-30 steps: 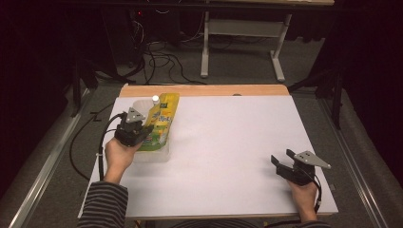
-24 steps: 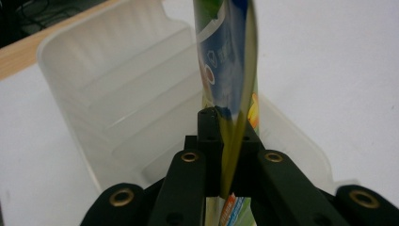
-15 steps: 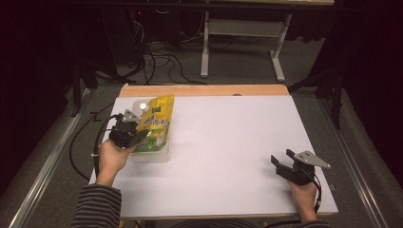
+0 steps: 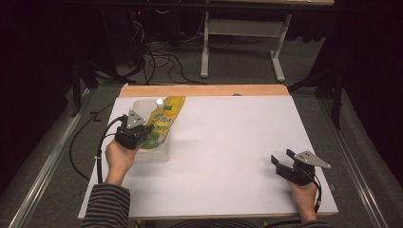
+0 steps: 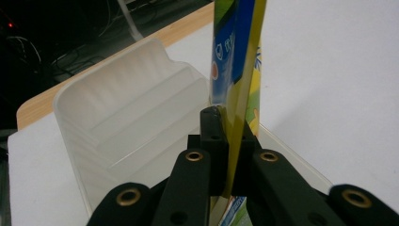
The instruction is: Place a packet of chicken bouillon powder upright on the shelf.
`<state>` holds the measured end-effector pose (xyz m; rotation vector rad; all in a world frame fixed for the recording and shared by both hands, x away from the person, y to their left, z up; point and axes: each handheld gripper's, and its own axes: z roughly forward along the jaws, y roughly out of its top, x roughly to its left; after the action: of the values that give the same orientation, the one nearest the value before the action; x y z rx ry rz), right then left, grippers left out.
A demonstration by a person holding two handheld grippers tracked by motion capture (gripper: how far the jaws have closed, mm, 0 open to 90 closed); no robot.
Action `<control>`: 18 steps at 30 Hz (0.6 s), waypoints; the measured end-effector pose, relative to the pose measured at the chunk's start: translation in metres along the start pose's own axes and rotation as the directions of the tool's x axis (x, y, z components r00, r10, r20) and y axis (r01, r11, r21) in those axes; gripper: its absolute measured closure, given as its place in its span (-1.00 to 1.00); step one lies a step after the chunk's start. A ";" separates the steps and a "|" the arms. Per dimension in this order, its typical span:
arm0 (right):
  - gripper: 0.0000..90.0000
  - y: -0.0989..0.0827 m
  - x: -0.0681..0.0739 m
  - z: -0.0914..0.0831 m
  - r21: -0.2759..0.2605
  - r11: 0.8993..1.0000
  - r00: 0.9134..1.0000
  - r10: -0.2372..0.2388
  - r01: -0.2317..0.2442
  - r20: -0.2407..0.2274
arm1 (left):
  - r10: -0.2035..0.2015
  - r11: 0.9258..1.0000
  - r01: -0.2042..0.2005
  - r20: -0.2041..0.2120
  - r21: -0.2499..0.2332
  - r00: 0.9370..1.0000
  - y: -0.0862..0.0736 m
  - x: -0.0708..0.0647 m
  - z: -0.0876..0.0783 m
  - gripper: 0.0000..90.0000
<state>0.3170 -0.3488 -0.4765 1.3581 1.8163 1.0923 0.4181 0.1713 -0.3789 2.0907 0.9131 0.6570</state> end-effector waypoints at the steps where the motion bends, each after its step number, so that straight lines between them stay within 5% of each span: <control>1: -0.31 0.000 0.000 0.000 0.000 1.000 1.000 0.000 0.000 0.000 | 0.016 1.000 -0.016 -0.002 0.005 1.000 0.000 -0.002 -0.001 0.97; 5: -0.31 0.000 0.000 0.000 0.003 1.000 1.000 -0.005 0.005 0.001 | 0.028 0.999 -0.028 0.009 0.023 1.000 -0.001 -0.005 -0.004 0.97; 9: -0.31 0.000 0.000 0.000 -0.002 1.000 1.000 -0.005 0.005 0.002 | -0.008 0.999 0.007 0.023 0.053 1.000 -0.004 -0.001 -0.008 0.96; 18: -0.31 0.000 0.000 0.000 0.002 1.000 1.000 0.000 0.000 0.002 | -0.094 0.980 0.076 0.093 0.186 0.991 0.001 0.008 -0.011 0.95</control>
<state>0.3171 -0.3485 -0.4765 1.3595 1.8168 1.0889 0.4161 0.1820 -0.3703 2.2096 1.0316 0.4328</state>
